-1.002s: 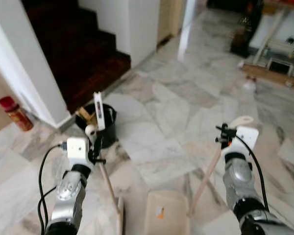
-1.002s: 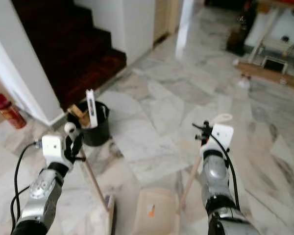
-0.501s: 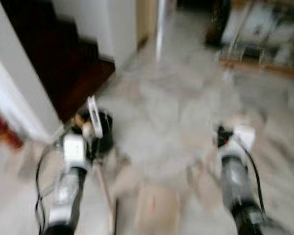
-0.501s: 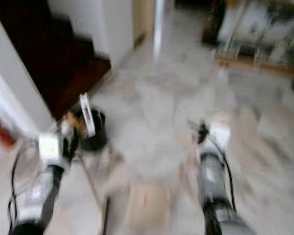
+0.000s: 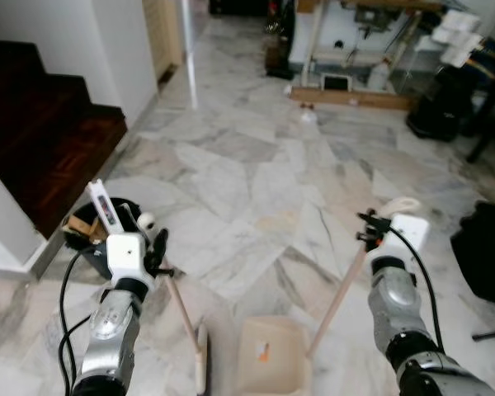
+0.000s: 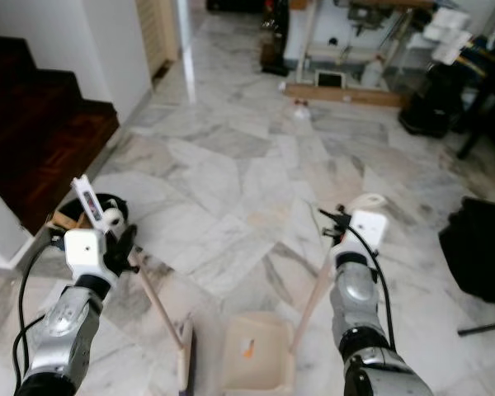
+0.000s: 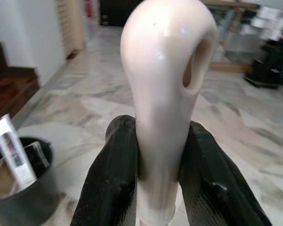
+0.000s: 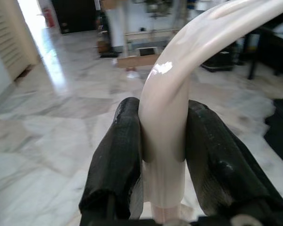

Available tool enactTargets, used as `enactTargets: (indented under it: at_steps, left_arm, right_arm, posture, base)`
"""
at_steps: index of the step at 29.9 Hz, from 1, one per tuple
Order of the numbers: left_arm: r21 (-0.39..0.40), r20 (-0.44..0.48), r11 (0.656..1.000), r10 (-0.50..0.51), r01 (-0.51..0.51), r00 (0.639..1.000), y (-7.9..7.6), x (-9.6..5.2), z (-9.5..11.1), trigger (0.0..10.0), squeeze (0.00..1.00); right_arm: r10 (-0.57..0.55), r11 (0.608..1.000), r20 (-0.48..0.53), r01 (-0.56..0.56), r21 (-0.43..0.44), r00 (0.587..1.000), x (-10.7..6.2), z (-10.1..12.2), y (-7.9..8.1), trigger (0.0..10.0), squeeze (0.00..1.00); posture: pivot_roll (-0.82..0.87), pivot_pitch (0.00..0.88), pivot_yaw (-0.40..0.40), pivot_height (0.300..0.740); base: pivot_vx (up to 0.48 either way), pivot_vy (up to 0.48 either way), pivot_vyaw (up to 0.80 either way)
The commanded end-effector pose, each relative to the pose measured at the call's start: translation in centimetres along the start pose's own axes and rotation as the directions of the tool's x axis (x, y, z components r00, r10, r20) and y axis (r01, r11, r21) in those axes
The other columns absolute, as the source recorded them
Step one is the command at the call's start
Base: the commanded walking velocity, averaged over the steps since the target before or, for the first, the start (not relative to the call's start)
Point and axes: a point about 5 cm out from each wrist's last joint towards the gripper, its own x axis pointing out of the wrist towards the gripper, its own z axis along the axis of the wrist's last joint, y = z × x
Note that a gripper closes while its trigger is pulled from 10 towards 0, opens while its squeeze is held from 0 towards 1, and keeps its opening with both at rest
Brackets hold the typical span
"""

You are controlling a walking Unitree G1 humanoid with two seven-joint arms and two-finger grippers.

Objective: Sweep floor

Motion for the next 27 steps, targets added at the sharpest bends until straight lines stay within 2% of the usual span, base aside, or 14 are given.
enactTargets:
  at_steps: [1, 27]
  left_arm:
    - [0.013, 0.023, 1.000, -0.013, 0.013, 1.000, -0.24, 0.38, 0.63, 10.0, 0.00]
    - [0.014, 0.035, 1.000, -0.011, 0.010, 0.999, -0.34, 0.54, 0.83, 10.0, 0.00]
  right_arm:
    - [-0.024, 1.000, 0.027, 0.024, 0.012, 0.999, 0.28, 0.64, -0.56, 10.0, 0.00]
    - [-0.065, 0.998, 0.038, 0.065, -0.009, 0.997, 0.43, 0.97, -1.41, 10.0, 0.00]
  posture:
    - [0.05, 0.053, -0.008, 0.740]
    - [0.04, 0.044, -0.009, 0.740]
  base:
    - [0.000, 0.000, -0.80]
    - [0.000, 0.000, -0.80]
